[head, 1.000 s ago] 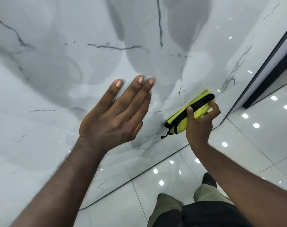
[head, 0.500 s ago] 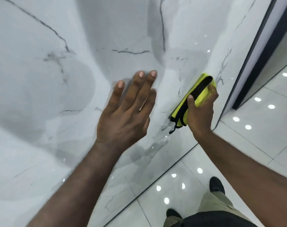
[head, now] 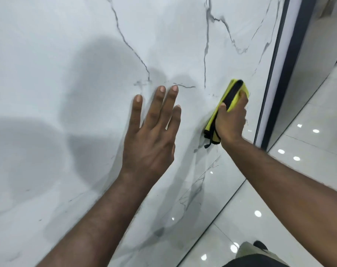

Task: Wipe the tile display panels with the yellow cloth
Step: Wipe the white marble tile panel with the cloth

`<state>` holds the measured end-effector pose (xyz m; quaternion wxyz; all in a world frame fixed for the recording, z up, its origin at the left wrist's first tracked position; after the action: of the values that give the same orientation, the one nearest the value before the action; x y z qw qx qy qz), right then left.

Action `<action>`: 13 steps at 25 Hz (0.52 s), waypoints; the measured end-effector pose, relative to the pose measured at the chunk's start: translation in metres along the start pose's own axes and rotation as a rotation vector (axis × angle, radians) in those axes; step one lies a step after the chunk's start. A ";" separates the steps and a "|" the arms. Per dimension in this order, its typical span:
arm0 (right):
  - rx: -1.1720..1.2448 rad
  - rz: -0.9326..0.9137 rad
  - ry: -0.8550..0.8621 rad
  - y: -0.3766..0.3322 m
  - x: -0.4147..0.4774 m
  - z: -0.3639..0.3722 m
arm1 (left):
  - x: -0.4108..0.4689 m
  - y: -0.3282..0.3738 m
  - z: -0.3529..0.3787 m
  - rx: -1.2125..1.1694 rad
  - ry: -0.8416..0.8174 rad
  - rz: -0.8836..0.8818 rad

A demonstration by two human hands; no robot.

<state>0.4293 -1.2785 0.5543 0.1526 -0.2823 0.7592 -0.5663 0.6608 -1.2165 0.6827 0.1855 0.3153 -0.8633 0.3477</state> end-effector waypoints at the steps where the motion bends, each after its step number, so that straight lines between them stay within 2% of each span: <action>1: -0.036 -0.161 0.036 -0.022 -0.009 -0.005 | -0.001 -0.003 -0.001 -0.008 -0.001 0.005; 3: -0.097 -0.504 0.097 -0.051 -0.032 -0.006 | -0.001 -0.008 -0.003 -0.011 0.003 0.023; 4: -0.111 -0.518 0.104 -0.051 -0.027 -0.007 | 0.000 -0.008 -0.003 -0.007 0.007 0.035; 5: -0.099 -0.404 0.101 -0.043 -0.014 -0.008 | 0.001 -0.007 -0.002 -0.006 0.012 0.045; 7: -0.035 -0.063 0.040 -0.020 0.008 -0.006 | 0.004 -0.003 0.002 -0.012 0.016 0.050; 8: -0.036 -0.135 0.043 -0.031 0.008 -0.009 | 0.008 -0.001 0.005 -0.012 0.026 0.046; 10: -0.063 -0.480 0.083 -0.055 -0.003 -0.016 | 0.020 0.005 0.010 -0.023 0.044 0.037; 11: -0.075 -0.535 0.099 -0.052 0.008 -0.016 | 0.028 0.009 0.014 -0.027 0.038 0.036; 12: -0.052 -0.429 0.097 -0.041 0.024 -0.017 | 0.037 0.013 0.018 -0.024 0.032 0.039; 13: 0.021 -0.211 0.068 -0.021 0.041 -0.016 | 0.046 0.019 0.023 -0.013 0.033 0.045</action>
<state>0.3932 -1.2949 0.5823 0.0691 -0.3395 0.7241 -0.5963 0.6123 -1.2412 0.6826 0.1939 0.2885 -0.8694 0.3513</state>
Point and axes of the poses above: each hand's wrist, its own x-axis towards the middle knuckle, its own z-axis out of the palm, y = z × x, the point moved 8 cm from there along x, towards the middle knuckle, and after that the axes turned 9 degrees about -x, right-handed, at the moved point
